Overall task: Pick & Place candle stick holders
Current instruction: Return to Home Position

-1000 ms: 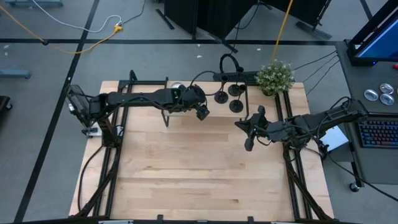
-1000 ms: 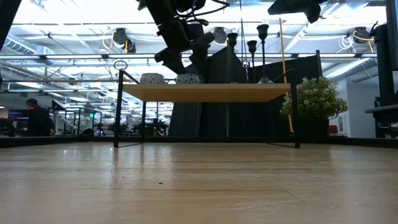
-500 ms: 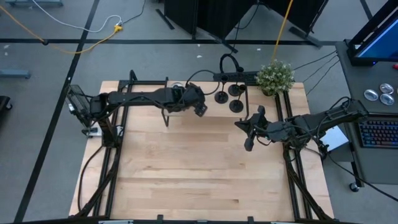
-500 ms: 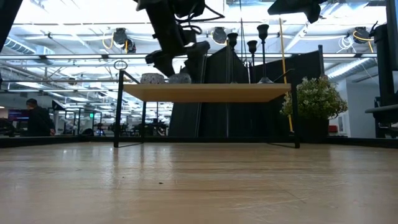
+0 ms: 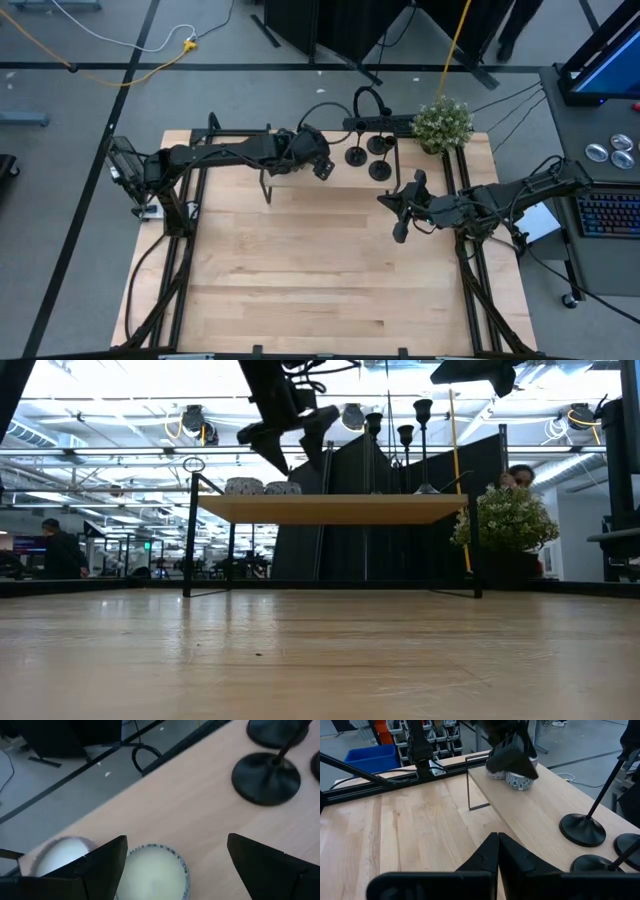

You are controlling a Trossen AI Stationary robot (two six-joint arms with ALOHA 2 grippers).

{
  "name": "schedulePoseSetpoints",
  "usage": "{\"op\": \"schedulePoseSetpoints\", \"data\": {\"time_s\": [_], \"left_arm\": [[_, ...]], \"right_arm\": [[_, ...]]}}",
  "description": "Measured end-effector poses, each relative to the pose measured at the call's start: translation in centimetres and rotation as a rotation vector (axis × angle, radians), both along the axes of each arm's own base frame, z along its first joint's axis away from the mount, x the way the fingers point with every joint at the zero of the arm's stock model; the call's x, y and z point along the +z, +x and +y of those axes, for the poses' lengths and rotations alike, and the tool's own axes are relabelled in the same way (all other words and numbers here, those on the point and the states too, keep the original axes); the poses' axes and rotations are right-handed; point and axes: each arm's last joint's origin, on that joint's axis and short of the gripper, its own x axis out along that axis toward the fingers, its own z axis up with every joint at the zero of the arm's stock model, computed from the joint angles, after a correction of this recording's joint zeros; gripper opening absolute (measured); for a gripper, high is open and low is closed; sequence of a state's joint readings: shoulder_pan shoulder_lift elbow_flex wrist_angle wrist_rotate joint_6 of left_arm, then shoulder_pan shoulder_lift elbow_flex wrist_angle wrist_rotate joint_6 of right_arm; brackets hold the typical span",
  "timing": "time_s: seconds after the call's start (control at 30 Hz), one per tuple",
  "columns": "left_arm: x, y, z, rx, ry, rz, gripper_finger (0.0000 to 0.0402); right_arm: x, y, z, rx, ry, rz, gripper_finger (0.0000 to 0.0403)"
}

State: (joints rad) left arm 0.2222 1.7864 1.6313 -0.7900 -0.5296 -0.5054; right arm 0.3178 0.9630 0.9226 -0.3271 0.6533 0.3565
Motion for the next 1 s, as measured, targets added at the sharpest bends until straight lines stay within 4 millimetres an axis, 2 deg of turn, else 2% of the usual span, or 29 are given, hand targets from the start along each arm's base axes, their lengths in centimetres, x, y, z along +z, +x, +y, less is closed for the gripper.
{"op": "schedulePoseSetpoints", "data": {"time_s": [0.2,0.4,0.53,0.67,0.8,1.0], "left_arm": [[2.0,0.3,-0.4,-0.039,0.031,-0.032,0.0351],[5.8,0.5,-2.7,-0.215,0.084,-0.017,0.0351],[8.0,-0.6,-4.2,-0.344,0.072,-0.014,0.0351],[9.1,-2.9,-5.3,-0.384,0.063,-0.044,0.0351],[9.2,-6.3,-6.2,-0.347,0.078,-0.078,0.0351],[7.5,-12.5,-8.6,-0.324,0.085,-0.215,0.0351]], "right_arm": [[0.0,0.0,0.0,-0.001,0.0,0.002,0.0],[-0.2,-0.1,0.0,0.0,-0.008,0.025,0.0],[-0.5,-0.2,-0.1,0.001,-0.021,0.056,0.0],[-0.5,-0.6,-0.2,0.003,-0.027,0.075,0.0],[-0.2,-1.6,-0.5,0.003,-0.027,0.08,0.0],[0.6,-3.6,-1.1,0.014,-0.014,0.057,0.0]]}}
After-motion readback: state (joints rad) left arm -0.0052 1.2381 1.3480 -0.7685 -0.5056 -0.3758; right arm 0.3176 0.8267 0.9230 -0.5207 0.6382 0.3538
